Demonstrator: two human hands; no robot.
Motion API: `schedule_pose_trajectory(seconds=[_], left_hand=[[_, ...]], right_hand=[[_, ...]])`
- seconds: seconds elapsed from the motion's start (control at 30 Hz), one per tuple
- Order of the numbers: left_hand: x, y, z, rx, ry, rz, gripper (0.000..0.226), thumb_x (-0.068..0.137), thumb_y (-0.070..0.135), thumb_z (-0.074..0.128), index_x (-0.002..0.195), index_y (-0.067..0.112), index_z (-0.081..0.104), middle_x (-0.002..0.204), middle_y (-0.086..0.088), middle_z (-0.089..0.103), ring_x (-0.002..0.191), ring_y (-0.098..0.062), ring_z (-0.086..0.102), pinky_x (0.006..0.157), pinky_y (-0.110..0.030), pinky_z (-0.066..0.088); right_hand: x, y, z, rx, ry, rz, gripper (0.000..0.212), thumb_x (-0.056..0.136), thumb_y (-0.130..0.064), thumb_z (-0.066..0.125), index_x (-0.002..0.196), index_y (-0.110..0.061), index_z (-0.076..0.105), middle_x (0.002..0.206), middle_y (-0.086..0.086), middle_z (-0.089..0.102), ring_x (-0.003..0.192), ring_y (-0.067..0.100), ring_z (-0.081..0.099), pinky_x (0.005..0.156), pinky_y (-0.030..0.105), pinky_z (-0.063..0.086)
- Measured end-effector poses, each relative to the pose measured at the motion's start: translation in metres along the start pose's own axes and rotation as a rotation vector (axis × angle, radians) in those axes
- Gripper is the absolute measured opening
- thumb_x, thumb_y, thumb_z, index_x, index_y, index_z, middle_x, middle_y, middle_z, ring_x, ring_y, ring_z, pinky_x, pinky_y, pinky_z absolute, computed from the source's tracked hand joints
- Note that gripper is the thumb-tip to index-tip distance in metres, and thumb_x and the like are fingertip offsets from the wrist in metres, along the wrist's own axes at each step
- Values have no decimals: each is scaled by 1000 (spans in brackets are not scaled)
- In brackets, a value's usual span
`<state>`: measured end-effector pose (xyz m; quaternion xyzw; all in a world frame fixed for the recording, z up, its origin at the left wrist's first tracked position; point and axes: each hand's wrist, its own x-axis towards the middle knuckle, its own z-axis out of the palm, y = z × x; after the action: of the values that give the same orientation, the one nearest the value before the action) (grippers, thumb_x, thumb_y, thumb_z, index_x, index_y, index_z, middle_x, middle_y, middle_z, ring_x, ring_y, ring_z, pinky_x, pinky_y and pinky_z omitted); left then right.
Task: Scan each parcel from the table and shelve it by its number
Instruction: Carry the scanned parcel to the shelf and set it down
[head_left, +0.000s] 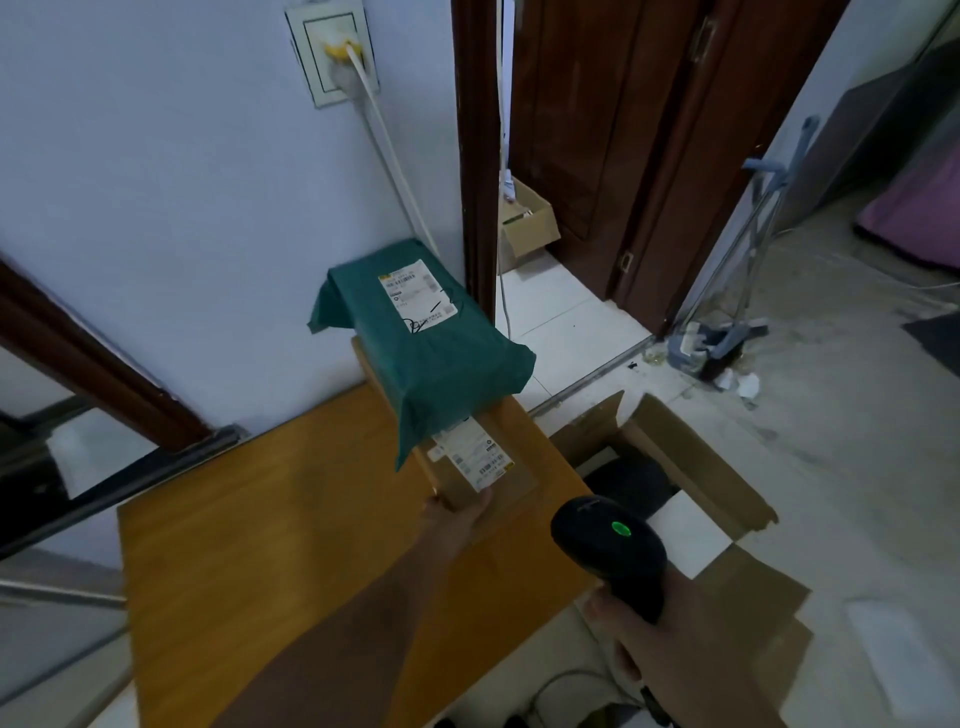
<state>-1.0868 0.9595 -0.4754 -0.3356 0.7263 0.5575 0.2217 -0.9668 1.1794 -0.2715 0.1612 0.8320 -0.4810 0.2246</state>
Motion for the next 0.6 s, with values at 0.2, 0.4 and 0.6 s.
schedule_pose_trajectory(seconds=[0.2,0.4,0.6], left_hand=[[41,-12,18,-192,0,-96,150,38,81,89,156,7,33,150,-12,52,133,-34,57,110,-53,52],[27,-3,23,-168,70,-91,112,64,63,92,150,9,45,140,-11,61,120,-33,64,98,-52,59],[21,8,16,-108,3,-45,100,75,34,94,155,29,34,149,-4,51,122,-36,63,80,-55,65]], right_hand=[[26,10,-12,-24,-24,39,16,84,-28,73,92,-22,60,49,5,64,43,10,59,61,32,48],[36,8,-19,-18,-19,34,14,85,-23,72,90,-19,60,46,4,62,40,9,57,56,28,46],[41,1,-15,-35,-41,41,13,86,-26,71,89,-20,60,47,3,62,40,6,57,55,23,45]])
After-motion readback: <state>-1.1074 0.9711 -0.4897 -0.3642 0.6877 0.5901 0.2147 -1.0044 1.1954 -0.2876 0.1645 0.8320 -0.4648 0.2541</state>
